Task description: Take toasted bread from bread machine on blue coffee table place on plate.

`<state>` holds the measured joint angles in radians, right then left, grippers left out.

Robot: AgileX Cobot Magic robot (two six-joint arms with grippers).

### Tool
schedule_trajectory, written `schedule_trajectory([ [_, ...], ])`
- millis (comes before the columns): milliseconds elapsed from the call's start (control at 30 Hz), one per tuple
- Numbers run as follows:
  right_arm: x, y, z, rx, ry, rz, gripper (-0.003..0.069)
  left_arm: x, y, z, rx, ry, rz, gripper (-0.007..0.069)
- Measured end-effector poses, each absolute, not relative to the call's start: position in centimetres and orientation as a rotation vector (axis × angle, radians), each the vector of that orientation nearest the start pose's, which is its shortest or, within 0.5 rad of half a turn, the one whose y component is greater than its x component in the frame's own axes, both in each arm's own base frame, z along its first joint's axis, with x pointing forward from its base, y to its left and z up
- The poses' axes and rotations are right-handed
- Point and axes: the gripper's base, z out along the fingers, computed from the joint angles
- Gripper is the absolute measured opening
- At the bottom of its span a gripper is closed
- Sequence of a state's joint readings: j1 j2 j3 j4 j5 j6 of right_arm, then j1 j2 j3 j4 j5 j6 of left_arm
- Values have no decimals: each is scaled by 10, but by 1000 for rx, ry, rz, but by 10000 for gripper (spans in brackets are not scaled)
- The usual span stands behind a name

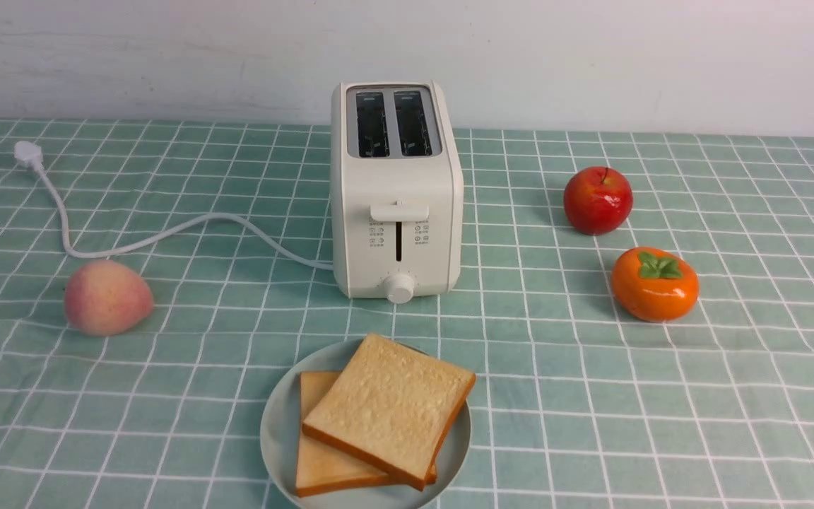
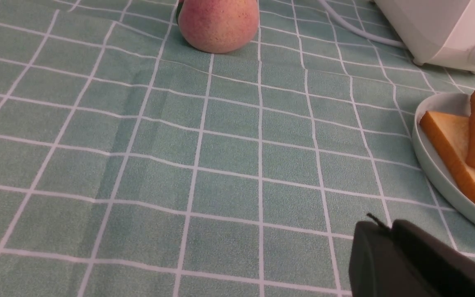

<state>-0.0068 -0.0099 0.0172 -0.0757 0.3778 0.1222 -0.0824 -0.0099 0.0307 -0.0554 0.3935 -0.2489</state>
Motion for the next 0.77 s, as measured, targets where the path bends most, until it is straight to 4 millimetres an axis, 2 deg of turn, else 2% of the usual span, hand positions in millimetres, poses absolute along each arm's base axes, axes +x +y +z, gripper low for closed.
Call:
schedule_trajectory([
  [767,52,-3,174,72,1866,3,211,52,-6,168,-193,1897,-280,65],
])
